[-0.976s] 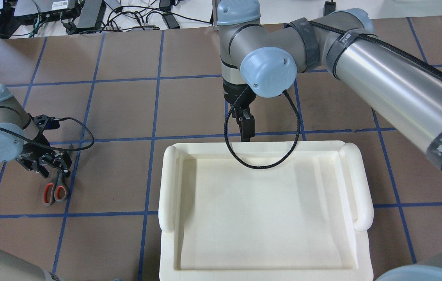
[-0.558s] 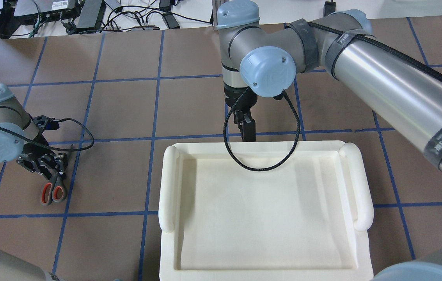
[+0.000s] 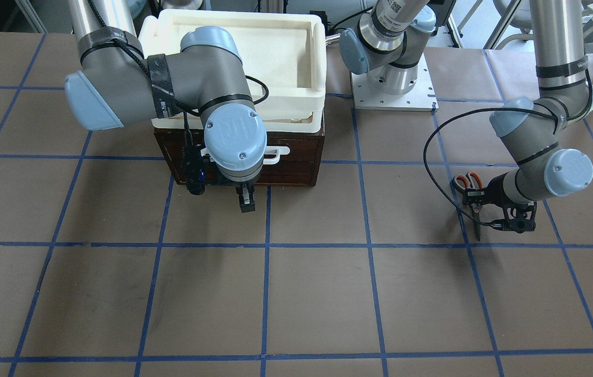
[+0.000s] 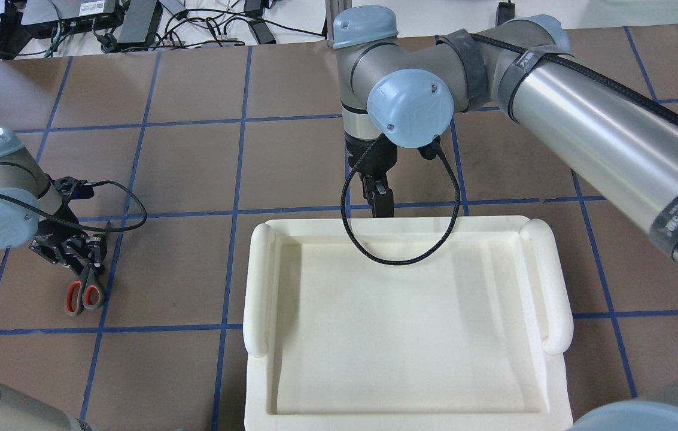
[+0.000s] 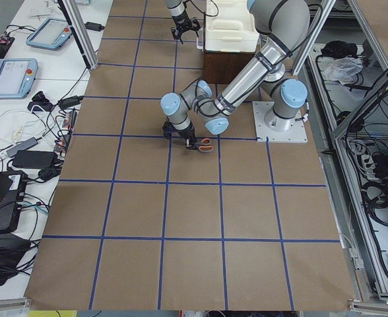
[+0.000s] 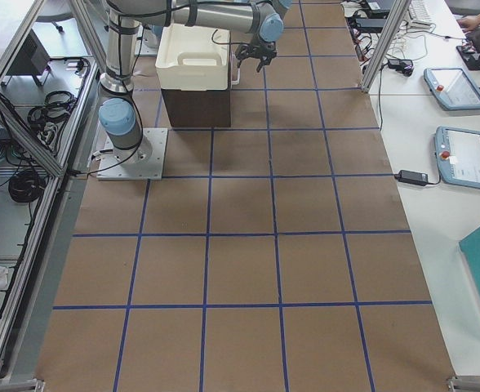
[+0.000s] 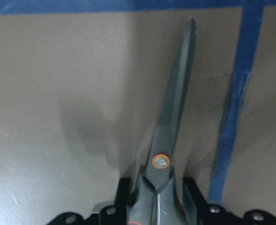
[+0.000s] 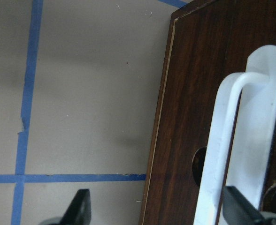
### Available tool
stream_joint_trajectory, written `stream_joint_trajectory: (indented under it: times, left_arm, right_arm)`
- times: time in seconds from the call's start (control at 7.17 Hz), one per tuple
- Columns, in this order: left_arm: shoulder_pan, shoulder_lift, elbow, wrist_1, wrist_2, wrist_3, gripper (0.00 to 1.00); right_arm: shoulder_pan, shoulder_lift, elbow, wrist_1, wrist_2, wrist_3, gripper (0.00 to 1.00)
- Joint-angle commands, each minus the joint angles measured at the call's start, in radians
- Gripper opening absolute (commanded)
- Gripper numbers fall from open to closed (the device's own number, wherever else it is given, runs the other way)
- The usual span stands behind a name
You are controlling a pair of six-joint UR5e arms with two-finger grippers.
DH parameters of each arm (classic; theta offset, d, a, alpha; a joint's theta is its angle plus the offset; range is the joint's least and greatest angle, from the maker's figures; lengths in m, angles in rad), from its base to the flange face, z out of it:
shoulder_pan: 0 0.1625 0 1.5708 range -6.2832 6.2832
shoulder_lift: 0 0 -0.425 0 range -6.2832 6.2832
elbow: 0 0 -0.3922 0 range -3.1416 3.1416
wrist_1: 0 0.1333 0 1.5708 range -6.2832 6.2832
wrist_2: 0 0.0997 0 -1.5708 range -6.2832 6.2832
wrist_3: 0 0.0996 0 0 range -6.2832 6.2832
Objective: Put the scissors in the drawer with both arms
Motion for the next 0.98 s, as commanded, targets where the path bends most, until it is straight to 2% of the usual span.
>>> stream_joint_trajectory:
  times: [0.0,0.28,0.42,0.7,0.84]
  left_arm:
    - [0.000,-0.001,0.000,0.000,0.001,0.003,0.33]
    - [0.000,0.002,0.001,0.000,0.004,0.008,0.17]
    - [-0.006,0.019,0.012,0.001,0.007,0.015,0.13]
    - [-0.016,0.065,0.029,0.001,0.001,0.019,0.10]
    - [-0.020,0.101,0.040,-0.003,-0.033,0.029,0.11]
  right_arm:
    - [0.000,0.010,0.001,0.021,-0.001,0.001,1.00]
    - [0.000,0.016,0.001,0.033,-0.003,0.002,1.00]
    - [0.000,0.016,0.003,0.033,-0.003,0.002,1.00]
    - [0.000,0.019,0.003,0.027,-0.001,-0.001,1.00]
    - [0.000,0.030,0.004,0.024,-0.001,-0.001,1.00]
